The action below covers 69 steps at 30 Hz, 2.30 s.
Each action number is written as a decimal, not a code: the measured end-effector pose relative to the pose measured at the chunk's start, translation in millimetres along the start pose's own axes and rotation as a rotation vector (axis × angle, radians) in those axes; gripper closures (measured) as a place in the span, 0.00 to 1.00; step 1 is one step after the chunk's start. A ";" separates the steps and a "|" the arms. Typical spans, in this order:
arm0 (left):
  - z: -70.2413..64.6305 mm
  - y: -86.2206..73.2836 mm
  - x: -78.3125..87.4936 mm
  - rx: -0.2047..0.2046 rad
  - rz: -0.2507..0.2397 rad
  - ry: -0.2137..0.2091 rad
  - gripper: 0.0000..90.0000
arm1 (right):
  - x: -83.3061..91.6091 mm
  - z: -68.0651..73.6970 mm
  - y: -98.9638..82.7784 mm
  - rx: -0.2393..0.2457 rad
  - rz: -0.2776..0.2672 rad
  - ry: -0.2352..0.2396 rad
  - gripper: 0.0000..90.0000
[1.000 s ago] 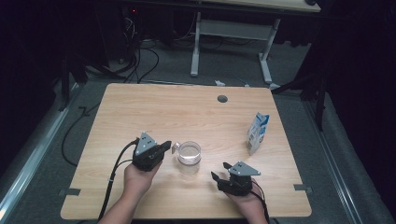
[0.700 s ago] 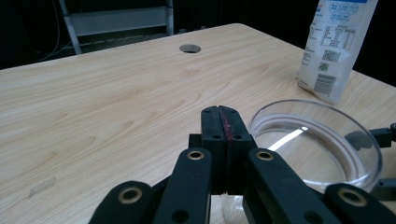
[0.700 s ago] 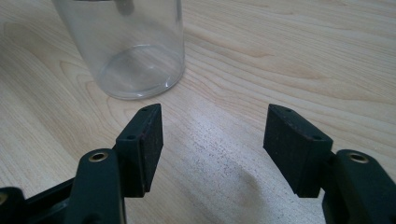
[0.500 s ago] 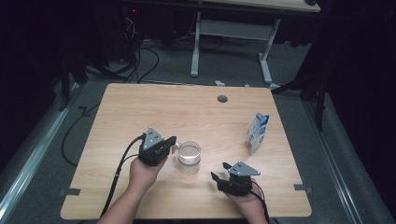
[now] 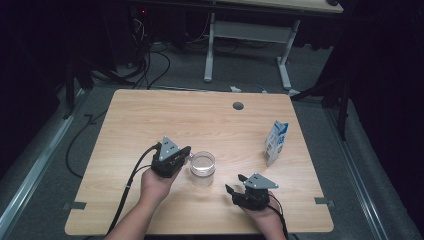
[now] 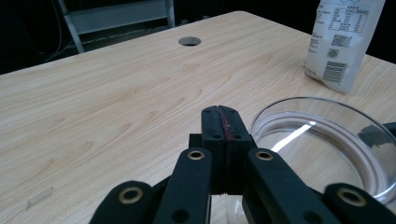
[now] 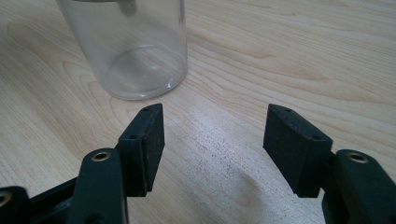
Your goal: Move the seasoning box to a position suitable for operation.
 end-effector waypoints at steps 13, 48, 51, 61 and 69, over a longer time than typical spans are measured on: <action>1.0 0.4 0.7 0.011 -0.004 0.000 1.00 | 1.2 7.5 6.7 0.028 -0.029 0.000 0.51; 0.8 -0.9 3.8 0.016 -0.042 -0.003 1.00 | -7.9 20.8 54.0 0.048 -0.106 0.056 0.98; 1.1 -0.6 3.8 0.024 -0.039 -0.002 1.00 | -7.3 24.4 55.3 0.064 -0.108 0.061 1.00; 1.6 -0.5 3.9 0.031 -0.042 -0.002 1.00 | -7.1 28.6 56.6 0.086 -0.107 0.066 1.00; 2.2 -0.9 3.8 0.031 -0.043 0.002 1.00 | -5.0 28.7 58.1 0.087 -0.117 0.066 1.00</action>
Point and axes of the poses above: each handheld gripper's, and its own axes: x roughly backward along the jaws, y roughly out of its top, z roughly to its left, the point moved 8 cm from there along -x, roughly forward along the jaws, and after that the axes turned 4 degrees about y, right-handed, at the moved point
